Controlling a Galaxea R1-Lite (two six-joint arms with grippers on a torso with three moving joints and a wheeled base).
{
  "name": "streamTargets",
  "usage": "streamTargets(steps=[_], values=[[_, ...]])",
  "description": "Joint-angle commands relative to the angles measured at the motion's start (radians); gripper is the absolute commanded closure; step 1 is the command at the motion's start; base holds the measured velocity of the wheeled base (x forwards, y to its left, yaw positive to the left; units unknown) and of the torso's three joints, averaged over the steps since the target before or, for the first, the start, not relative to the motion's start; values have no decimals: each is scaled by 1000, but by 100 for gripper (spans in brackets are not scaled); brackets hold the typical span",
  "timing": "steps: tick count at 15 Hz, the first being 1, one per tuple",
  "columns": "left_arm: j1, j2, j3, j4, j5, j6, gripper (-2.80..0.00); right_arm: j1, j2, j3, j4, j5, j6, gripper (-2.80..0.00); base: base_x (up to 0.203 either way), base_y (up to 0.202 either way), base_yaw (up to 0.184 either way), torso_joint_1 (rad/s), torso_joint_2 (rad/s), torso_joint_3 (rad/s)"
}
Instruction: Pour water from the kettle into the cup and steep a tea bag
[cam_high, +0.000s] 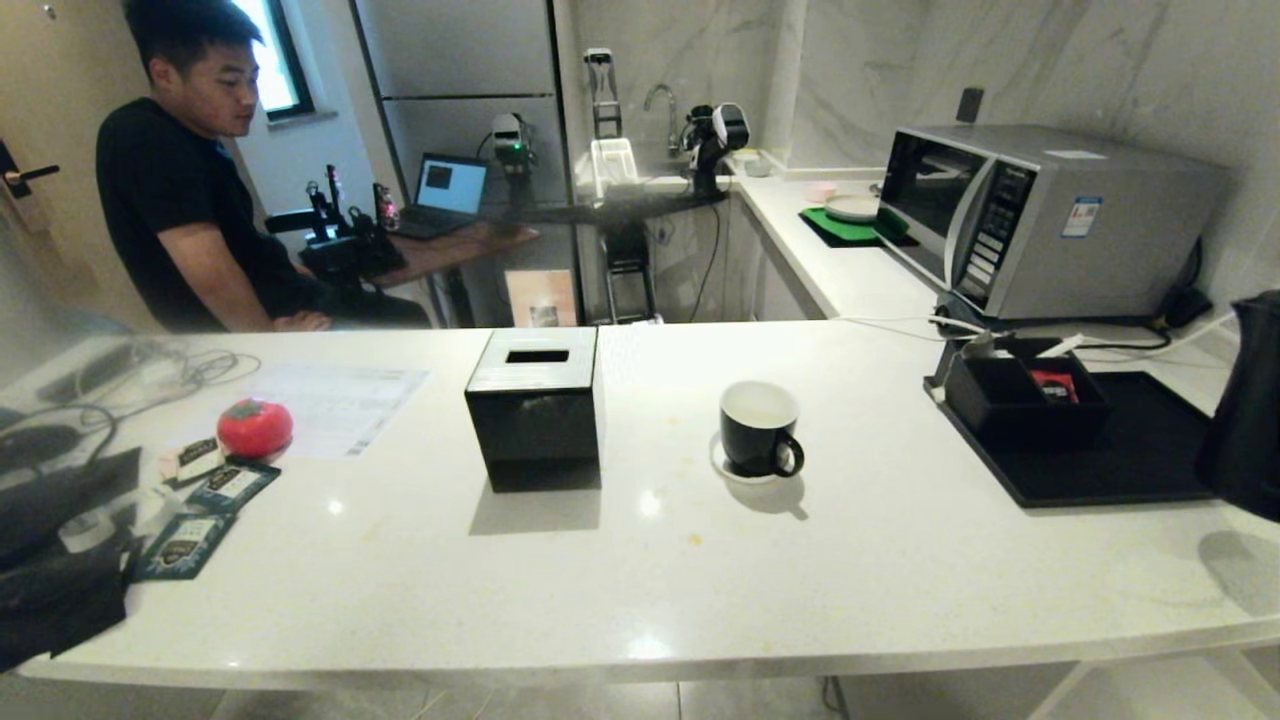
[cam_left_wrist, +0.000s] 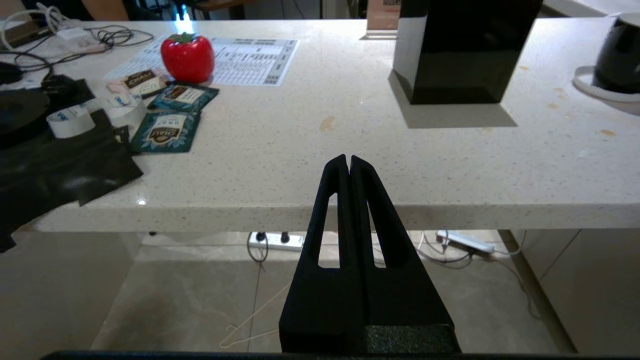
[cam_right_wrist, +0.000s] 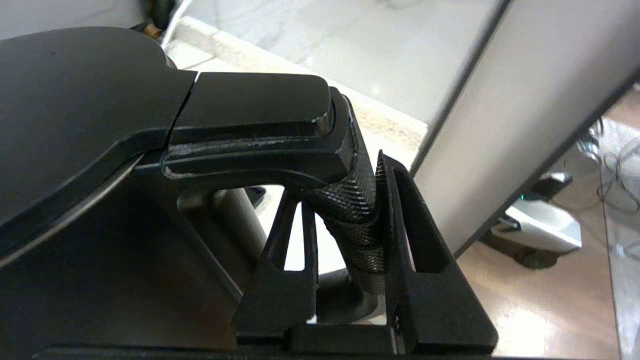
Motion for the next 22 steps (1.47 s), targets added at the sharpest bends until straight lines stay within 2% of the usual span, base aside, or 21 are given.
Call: streamTargets(steps=[1,6,14,22], values=[[0,1,0,-1,0,-1,0,-26,26,-3,-4,-4,15,0,0,0,0,0,0,0],[0,1,0,-1,0,-1,0,-56,94,-22,-44,-3,29,0,0,0,0,0,0,0],[0,1,0,-1,1,-1,0,-56,260,-220,-35,-4,29,0,0,0,0,0,0,0],[0,1,0,-1,0,-1,0,-55,380,-291,-57,-7,27,0,0,0,0,0,0,0]])
